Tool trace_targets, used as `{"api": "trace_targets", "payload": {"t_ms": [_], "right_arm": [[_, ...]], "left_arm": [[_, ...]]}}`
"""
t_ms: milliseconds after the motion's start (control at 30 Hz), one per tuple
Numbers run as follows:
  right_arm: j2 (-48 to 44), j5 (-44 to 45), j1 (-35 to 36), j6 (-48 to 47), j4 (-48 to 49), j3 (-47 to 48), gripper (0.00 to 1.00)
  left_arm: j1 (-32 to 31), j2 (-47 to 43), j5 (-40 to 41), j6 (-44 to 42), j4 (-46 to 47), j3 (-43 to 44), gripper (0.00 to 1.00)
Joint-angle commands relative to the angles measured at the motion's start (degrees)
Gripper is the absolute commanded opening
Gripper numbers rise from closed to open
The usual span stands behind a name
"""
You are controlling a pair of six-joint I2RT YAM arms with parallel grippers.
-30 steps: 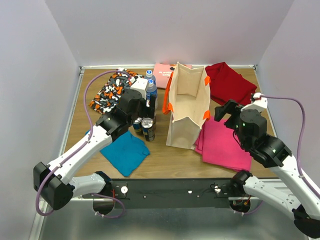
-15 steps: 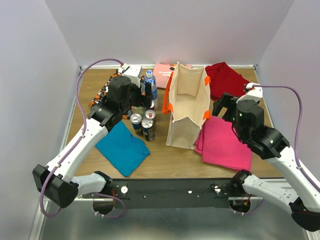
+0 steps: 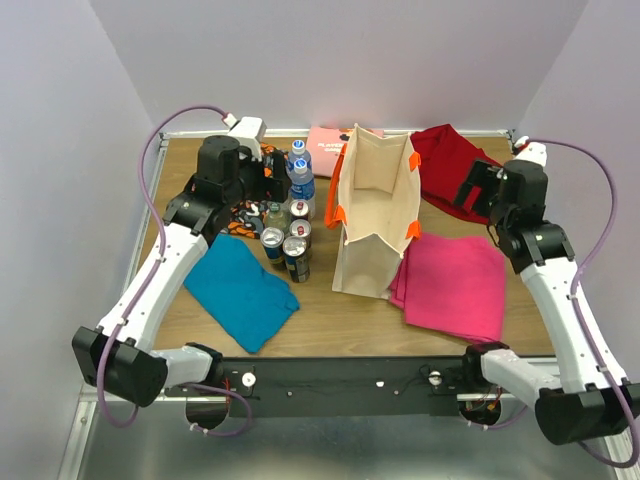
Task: Take the beverage out of the canvas bag
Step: Reset both arms
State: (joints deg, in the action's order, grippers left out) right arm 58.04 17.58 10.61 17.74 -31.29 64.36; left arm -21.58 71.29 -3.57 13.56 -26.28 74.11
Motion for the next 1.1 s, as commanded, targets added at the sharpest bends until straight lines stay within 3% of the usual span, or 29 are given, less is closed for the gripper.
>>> {"api": "trace_targets", "payload": {"t_ms": [0,167,333,567,733,833,1067], "right_arm": [[2.7,-13.3,-7.4,-3.4,3.7,0.6,1.00],[6.3,-22.0,-16.0,0.4,4.6,1.4,1.00],[10.6,-25.4,-24.6,4.1,4.7,2.7,1.00],[12.9,-18.5,-25.8,5.1,6.1,4.2,1.00],[10.2,-14.5,-25.8,8.6,18.0,-3.1,1.00],[9.5,-11.8,-25.8,5.9,23.5,-6.1,1.00],[11.7,-5.2,-25.8,-0.2,25.0,-7.8,1.00]], "left_arm": [[5.1,2.3,-5.8,1.5,-0.5,2.5,0.99],[9.4,5.0,-4.2,2.2,-2.1,5.3,0.99],[12.5,5.1,-2.1,3.8,-0.4,4.5,0.99],[13.3,4.6,0.7,2.3,1.8,3.3,0.99],[13.6,4.9,0.5,1.7,4.0,2.6,0.99],[13.6,5.4,0.2,1.1,5.3,2.3,0.99],[13.8,4.5,1.5,0.3,7.5,0.3,0.99]]}}
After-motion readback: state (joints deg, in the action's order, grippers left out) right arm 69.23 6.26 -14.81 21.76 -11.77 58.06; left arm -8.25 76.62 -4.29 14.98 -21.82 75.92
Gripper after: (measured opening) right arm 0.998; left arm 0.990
